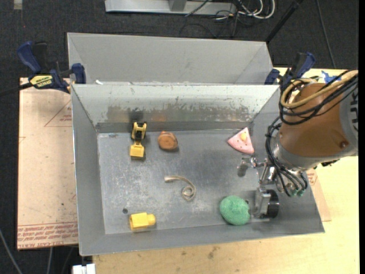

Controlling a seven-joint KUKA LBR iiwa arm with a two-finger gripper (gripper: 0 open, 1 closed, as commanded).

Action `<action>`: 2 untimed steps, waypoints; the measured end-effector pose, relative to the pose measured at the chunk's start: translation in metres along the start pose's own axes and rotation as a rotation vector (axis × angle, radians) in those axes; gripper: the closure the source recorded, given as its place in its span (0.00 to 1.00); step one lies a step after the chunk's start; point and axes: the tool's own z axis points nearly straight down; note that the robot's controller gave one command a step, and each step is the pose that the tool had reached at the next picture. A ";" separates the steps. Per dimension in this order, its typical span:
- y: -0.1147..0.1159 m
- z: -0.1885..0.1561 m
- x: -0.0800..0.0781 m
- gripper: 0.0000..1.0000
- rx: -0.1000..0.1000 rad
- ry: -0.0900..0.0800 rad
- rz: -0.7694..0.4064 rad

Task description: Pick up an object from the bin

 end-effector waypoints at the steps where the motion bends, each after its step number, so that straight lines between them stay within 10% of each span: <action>1: 0.000 -0.004 -0.002 0.00 0.001 -0.008 -0.002; 2: -0.012 0.044 0.004 0.00 0.002 -0.016 -0.039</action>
Offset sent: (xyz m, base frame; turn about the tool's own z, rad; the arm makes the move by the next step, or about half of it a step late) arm -0.0134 -0.0211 -0.0824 -0.0661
